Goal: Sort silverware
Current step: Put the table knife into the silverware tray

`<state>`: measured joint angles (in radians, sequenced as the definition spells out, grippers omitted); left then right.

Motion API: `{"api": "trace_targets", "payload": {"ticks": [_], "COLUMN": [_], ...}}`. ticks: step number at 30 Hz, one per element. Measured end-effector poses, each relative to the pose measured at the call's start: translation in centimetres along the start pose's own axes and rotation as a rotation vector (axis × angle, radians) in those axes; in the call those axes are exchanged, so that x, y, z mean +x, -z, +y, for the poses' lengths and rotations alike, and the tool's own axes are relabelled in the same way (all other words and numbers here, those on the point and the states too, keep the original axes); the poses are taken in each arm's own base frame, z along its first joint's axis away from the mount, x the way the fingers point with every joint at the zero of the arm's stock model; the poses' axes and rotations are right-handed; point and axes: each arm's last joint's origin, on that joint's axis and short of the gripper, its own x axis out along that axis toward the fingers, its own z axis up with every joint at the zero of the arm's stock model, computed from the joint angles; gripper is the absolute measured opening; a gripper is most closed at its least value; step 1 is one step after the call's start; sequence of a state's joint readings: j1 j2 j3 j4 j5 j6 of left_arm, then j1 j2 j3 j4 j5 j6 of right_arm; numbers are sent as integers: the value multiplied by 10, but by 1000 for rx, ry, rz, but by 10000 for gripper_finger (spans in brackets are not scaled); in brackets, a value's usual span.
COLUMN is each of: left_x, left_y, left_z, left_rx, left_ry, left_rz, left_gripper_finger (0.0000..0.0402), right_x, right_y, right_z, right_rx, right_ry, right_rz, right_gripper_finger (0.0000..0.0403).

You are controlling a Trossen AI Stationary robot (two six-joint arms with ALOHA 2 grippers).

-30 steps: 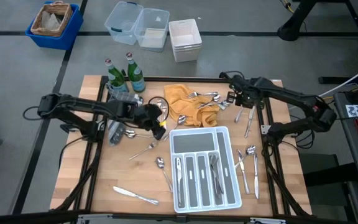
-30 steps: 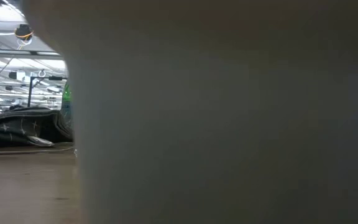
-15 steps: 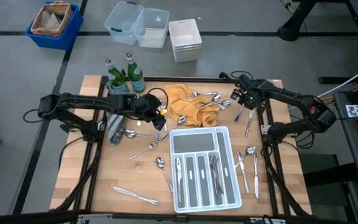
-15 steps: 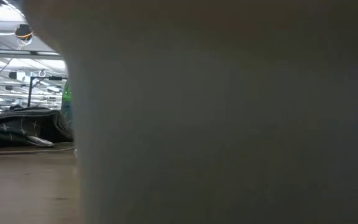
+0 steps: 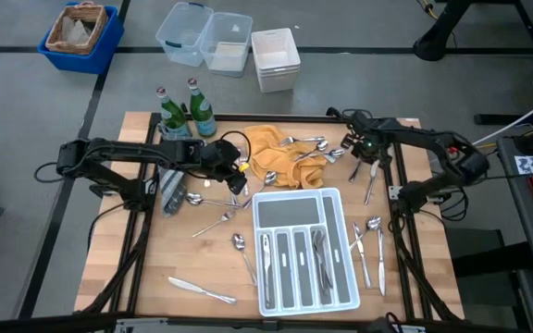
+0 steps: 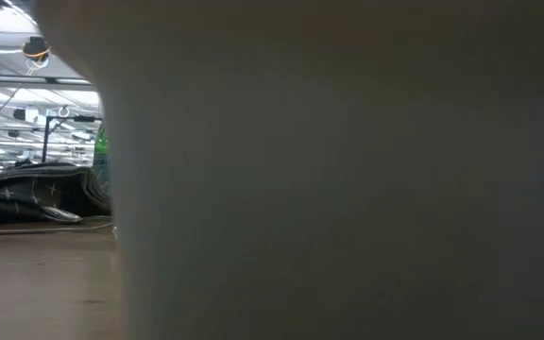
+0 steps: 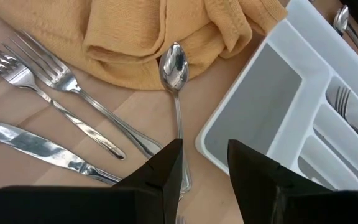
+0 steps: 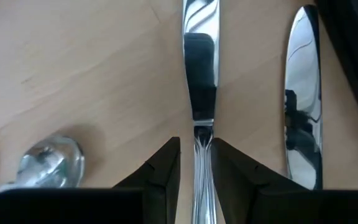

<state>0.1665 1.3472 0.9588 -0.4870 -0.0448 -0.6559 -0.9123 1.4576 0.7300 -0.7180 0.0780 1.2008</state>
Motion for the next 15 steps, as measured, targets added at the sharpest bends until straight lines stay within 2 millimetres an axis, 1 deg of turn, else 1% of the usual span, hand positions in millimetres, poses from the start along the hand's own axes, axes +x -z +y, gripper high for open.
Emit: {"api": "trace_targets", "payload": {"ticks": [10,15], "left_x": [0,0], "left_y": [0,0], "left_z": [0,0], "left_rx": [1,2], "left_ry": [0,0], "left_rz": [0,0], "left_gripper_finger": [116,116], "right_x": [4,12], "right_y": [0,1], "right_z": [-1,0], "right_rx": [-3,-6], "right_ry": [35,68], "right_rz": [-5,17], "right_gripper_finger": [92,92]}}
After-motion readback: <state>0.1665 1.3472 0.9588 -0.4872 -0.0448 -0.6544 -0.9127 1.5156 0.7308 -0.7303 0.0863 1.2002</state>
